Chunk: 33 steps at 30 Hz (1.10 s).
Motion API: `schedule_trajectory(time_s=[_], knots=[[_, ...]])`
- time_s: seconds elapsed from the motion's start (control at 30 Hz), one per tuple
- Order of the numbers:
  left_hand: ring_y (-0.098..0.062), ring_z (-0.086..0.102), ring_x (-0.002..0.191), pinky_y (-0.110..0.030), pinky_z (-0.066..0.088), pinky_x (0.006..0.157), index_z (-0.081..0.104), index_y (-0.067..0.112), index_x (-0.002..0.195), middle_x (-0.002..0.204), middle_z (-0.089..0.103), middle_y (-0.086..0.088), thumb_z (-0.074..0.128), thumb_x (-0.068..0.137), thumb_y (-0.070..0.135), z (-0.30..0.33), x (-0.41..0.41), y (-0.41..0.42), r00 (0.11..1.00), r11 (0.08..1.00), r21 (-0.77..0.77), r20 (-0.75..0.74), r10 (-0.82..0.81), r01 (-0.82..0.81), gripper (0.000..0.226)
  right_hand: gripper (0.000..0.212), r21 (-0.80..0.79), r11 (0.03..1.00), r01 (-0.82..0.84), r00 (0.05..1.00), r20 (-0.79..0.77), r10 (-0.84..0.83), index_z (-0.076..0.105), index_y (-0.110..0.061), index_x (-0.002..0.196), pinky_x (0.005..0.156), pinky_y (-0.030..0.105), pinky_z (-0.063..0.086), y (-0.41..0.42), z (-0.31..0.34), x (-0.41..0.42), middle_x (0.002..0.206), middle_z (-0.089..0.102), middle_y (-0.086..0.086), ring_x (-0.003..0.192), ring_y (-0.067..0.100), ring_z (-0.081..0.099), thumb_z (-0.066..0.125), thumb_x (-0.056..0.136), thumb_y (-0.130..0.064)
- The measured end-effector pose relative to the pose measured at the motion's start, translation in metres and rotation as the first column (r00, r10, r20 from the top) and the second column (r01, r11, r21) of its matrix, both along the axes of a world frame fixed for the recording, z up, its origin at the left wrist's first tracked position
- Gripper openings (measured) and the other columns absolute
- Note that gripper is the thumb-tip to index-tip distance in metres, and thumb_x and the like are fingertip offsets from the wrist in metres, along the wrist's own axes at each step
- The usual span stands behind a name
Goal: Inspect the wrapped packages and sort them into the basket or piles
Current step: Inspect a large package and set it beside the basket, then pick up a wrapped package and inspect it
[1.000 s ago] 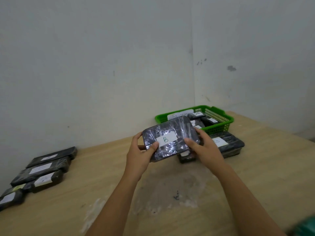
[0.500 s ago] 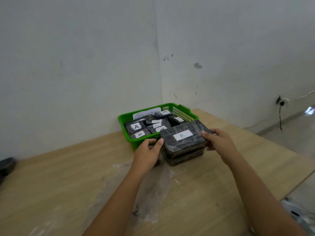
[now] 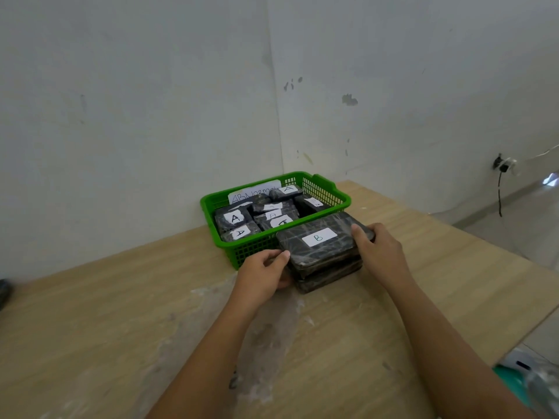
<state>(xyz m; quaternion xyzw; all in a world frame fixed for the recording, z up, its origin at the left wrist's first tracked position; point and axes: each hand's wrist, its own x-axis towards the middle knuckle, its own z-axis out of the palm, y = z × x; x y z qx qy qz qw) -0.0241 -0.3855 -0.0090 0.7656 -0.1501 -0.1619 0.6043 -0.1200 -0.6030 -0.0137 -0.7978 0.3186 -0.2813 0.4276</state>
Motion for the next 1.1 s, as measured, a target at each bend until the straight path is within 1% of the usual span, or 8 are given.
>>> schedule_trajectory(time_s=[0.27,0.37,0.47,0.67,0.77,0.83,0.93,1.1], knots=[[-0.024,0.074,0.094,-0.037,0.064,0.084,0.071,0.012,0.124,0.11,0.07,-0.006,0.065,0.101,0.032,0.001,0.0,0.0,1.0,1.0,-0.004,0.0,0.005,-0.005,0.031,0.054,-0.028,1.0,0.002,1.0,0.01,-0.002,0.06,-0.014,0.127,0.083,0.037,0.044,-0.002,-0.005,0.001,0.115,0.062,0.004,0.11,0.025,0.058,0.046,0.101,-0.06],[-0.023,0.075,0.09,-0.04,0.063,0.086,0.072,0.018,0.112,0.107,0.069,-0.004,0.064,0.1,0.04,0.005,0.001,0.005,0.999,0.999,0.033,0.032,0.01,-0.011,0.026,0.07,-0.033,0.999,0.03,0.999,0.044,-0.028,0.055,-0.02,0.136,0.101,0.049,0.046,0.002,-0.003,-0.004,0.132,0.058,0.007,0.123,0.026,0.054,0.038,0.095,-0.075],[-0.022,0.076,0.086,-0.042,0.064,0.085,0.071,0.021,0.101,0.102,0.07,-0.002,0.065,0.098,0.043,0.011,-0.001,0.017,0.996,0.999,0.045,0.08,0.026,-0.03,0.023,0.056,-0.179,0.976,0.125,0.992,0.052,-0.117,0.055,-0.021,0.133,0.108,0.054,0.034,0.01,0.009,-0.008,0.137,0.053,0.01,0.132,0.032,0.045,0.043,0.1,-0.064],[-0.013,0.071,0.087,-0.038,0.06,0.081,0.072,0.029,0.094,0.091,0.073,0.007,0.068,0.096,0.042,0.014,-0.006,0.067,0.96,0.974,0.216,0.278,-0.001,-0.061,0.014,0.02,-0.446,0.885,0.133,0.979,0.2,-0.047,0.066,-0.018,0.108,0.093,0.045,0.035,0.053,0.029,-0.009,0.118,0.059,0.009,0.116,0.035,0.05,0.065,0.097,-0.034],[-0.009,0.065,0.083,-0.02,0.052,0.075,0.074,0.024,0.097,0.088,0.07,0.01,0.069,0.096,0.039,0.014,-0.006,0.1,0.945,0.954,0.277,0.327,0.015,-0.111,0.016,0.011,-0.531,0.847,0.011,0.969,0.214,0.122,0.067,-0.016,0.098,0.084,0.035,0.033,0.091,0.036,-0.003,0.104,0.061,0.004,0.102,0.029,0.056,0.068,0.094,-0.026],[-0.005,0.064,0.083,-0.005,0.042,0.066,0.075,0.021,0.099,0.091,0.071,0.011,0.069,0.096,0.037,0.014,-0.007,0.124,0.931,0.938,0.31,0.365,0.032,-0.154,0.018,0.01,-0.515,0.836,-0.188,0.949,0.123,0.29,0.064,-0.018,0.095,0.083,0.036,0.043,0.12,0.038,0.004,0.096,0.059,-0.003,0.093,0.02,0.057,0.066,0.097,-0.028],[0.0,0.064,0.084,-0.003,0.042,0.064,0.076,0.021,0.102,0.097,0.073,0.009,0.069,0.096,0.036,0.013,-0.01,0.163,0.923,0.933,0.306,0.379,0.062,-0.189,0.017,0.012,-0.411,0.778,-0.475,0.869,-0.077,0.489,0.063,-0.023,0.097,0.082,0.035,0.051,0.168,0.038,0.017,0.096,0.059,-0.009,0.088,0.01,0.058,0.063,0.098,-0.034],[0.004,0.064,0.09,-0.005,0.043,0.069,0.073,0.027,0.106,0.099,0.07,0.015,0.068,0.096,0.04,0.007,-0.012,0.237,0.915,0.905,0.34,0.387,0.115,-0.257,0.017,0.019,-0.343,0.579,-0.739,0.668,-0.268,0.694,0.066,-0.025,0.107,0.086,0.03,0.051,0.254,0.027,0.049,0.107,0.065,-0.008,0.096,0.012,0.062,0.065,0.096,-0.04]])
